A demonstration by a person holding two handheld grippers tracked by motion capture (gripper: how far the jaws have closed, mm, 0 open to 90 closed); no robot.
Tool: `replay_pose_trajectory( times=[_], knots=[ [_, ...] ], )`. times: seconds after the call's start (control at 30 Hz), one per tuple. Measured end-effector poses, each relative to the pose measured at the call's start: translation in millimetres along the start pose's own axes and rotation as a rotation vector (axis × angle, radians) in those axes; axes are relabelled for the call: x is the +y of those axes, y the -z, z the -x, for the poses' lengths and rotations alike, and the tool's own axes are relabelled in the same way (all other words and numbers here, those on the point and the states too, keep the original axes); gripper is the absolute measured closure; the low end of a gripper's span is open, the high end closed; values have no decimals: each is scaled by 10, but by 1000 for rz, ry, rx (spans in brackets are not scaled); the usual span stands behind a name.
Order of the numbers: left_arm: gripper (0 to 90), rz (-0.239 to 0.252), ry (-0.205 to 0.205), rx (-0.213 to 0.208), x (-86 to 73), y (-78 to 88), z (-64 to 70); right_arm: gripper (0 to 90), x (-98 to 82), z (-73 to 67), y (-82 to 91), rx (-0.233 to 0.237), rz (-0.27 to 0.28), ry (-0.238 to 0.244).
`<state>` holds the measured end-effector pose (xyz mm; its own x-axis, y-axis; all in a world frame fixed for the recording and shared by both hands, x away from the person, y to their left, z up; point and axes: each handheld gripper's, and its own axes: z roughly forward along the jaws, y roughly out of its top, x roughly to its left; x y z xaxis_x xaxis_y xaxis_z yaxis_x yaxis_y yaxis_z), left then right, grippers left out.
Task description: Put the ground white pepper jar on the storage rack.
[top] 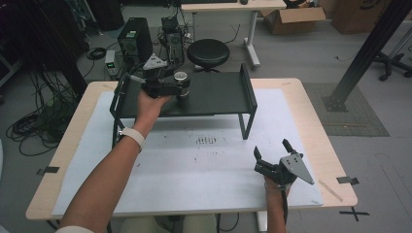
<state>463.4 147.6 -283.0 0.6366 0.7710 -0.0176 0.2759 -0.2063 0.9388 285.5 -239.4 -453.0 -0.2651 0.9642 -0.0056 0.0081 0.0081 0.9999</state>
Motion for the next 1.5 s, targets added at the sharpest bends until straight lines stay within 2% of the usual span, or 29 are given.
replay_pose_trajectory(
  times=[0.1, 0.27, 0.4, 0.73, 0.9, 1.33, 1.5],
  knots=[
    [123, 11, 6, 2, 13, 33, -8, 0, 0, 0, 0, 0, -1, 1],
    [61, 35, -15, 21, 42, 83, 30, 0, 0, 0, -1, 0, -1, 0],
    [16, 43, -29, 12, 58, 118, 55, 0, 1, 1, -2, 0, -2, 2],
    [3, 74, -18, 0, 96, 263, 84, 0, 2, 1, -5, 0, -5, 2],
    [5, 103, 4, 3, 40, 375, 87, 0, 2, 1, -6, 0, -7, 1],
    [4, 138, -20, 6, -115, 673, 115, 0, 2, 1, -7, 1, -8, 1],
    [4, 152, -11, 1, -184, 749, 113, 0, 2, 1, -7, 1, -8, 1]
  ],
)
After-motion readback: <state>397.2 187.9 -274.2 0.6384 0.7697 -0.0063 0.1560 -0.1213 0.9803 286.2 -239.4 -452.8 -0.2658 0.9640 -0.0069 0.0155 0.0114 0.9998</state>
